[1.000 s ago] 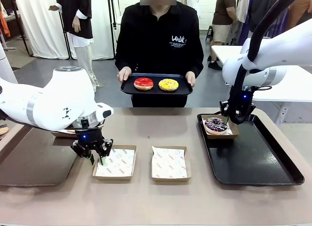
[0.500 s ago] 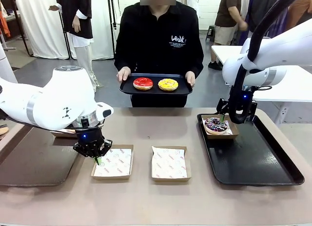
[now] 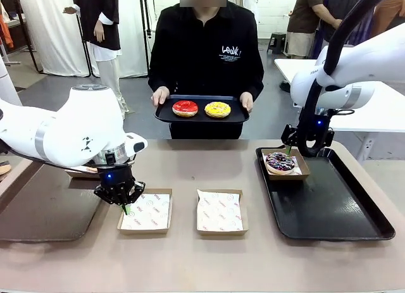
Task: Individually package the donuts and arrange them on the tray.
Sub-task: Place the picked Paper togo box on the Handle tray while simultaneously picking up another Paper togo box from the table with the other hand.
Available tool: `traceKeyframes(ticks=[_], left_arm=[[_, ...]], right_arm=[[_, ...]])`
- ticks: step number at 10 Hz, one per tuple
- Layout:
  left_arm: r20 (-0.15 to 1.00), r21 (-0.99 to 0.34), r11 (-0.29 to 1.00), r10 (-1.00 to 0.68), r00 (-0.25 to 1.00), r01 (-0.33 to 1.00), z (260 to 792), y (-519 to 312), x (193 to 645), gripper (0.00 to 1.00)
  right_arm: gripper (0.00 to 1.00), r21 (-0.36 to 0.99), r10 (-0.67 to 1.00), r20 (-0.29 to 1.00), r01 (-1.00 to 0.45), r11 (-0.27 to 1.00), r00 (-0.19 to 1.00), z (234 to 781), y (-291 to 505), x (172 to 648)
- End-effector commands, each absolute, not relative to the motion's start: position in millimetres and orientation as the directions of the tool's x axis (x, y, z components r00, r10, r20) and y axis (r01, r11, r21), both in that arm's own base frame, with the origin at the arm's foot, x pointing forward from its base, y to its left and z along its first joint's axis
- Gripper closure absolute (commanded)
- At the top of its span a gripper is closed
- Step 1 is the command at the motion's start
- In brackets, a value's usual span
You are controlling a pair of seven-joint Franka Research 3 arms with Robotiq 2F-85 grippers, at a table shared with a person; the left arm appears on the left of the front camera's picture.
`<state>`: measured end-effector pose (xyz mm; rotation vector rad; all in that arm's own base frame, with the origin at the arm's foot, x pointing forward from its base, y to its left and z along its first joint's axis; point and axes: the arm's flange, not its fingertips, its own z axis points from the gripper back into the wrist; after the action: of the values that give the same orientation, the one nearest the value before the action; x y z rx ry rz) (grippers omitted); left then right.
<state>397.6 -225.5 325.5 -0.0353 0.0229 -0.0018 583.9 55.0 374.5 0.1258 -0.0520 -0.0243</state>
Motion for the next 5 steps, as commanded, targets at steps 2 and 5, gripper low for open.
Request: traceKeyframes(ticks=[2,5], left_arm=[[-0.040,-0.044,0.999,-0.002,0.999,0.000,366,-219,400,1.00],[0.001,-0.064,0.998,0.008,1.000,-0.008,422,-216,421,1.00]], right_arm=[[0.00,0.454,0.034,0.024,-0.042,0.890,0.999,431,-16,537],[0.00,0.693,-0.027,0.062,-0.024,0.721,0.998,466,-104,474]])
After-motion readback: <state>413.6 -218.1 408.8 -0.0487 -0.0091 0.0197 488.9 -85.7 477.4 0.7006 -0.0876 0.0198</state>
